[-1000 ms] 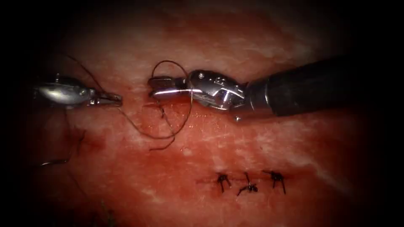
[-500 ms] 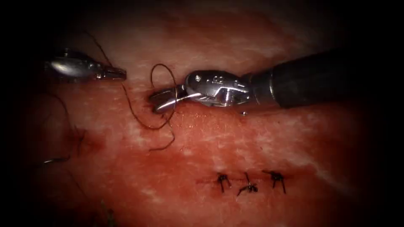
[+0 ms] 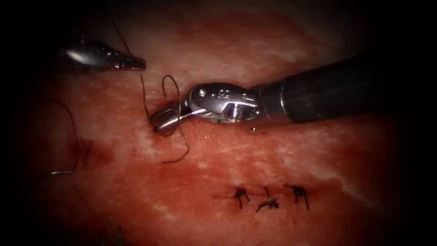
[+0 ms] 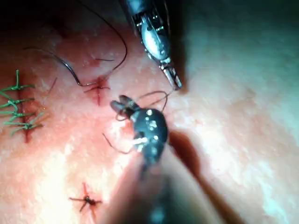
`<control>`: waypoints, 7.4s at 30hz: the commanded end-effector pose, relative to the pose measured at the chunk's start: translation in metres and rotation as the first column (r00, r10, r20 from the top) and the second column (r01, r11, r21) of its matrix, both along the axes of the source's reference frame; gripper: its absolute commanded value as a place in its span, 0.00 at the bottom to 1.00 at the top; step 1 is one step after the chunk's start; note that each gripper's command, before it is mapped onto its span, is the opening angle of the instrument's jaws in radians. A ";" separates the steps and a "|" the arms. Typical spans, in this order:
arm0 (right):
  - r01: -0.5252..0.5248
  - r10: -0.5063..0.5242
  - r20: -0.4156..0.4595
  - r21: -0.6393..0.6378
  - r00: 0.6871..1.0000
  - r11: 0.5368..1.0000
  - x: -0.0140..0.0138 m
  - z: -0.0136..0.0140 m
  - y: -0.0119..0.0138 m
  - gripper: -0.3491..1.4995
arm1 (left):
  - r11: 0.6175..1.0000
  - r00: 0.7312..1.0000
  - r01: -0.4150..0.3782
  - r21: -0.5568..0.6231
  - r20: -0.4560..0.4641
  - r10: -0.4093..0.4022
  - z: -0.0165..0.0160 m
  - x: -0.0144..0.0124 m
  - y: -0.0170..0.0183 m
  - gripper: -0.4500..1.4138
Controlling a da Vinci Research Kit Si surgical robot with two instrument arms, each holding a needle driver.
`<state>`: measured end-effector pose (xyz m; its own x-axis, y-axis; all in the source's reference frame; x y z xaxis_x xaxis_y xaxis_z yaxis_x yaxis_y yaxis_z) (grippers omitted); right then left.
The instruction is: Wound Closure
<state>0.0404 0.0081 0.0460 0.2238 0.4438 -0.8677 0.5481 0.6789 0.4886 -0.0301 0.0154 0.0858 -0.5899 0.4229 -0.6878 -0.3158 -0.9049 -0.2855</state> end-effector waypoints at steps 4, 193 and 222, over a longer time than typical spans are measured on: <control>0.037 -0.037 0.001 -0.013 0.999 0.999 0.0012 0.0004 -0.0013 0.32 | 1.000 1.000 0.004 0.003 -0.002 -0.004 0.0010 -0.0007 0.0002 0.00; -0.524 0.517 0.377 -0.091 0.769 0.847 -0.0057 0.0068 0.0090 0.88 | 0.911 0.762 -0.411 -0.032 0.537 0.362 -0.0380 0.0012 -0.0249 0.00; -0.574 0.589 0.329 -0.153 0.738 0.804 0.0061 0.0012 0.0054 0.28 | 0.941 0.834 -0.316 -0.121 0.437 0.336 -0.0405 -0.0062 -0.0044 0.00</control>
<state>0.0460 0.0139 0.0469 0.2191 0.5540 -0.8032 -0.1648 0.8324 0.5292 -0.0359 0.0114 0.0445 -0.3119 0.2285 -0.9222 0.1545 -0.9455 -0.2865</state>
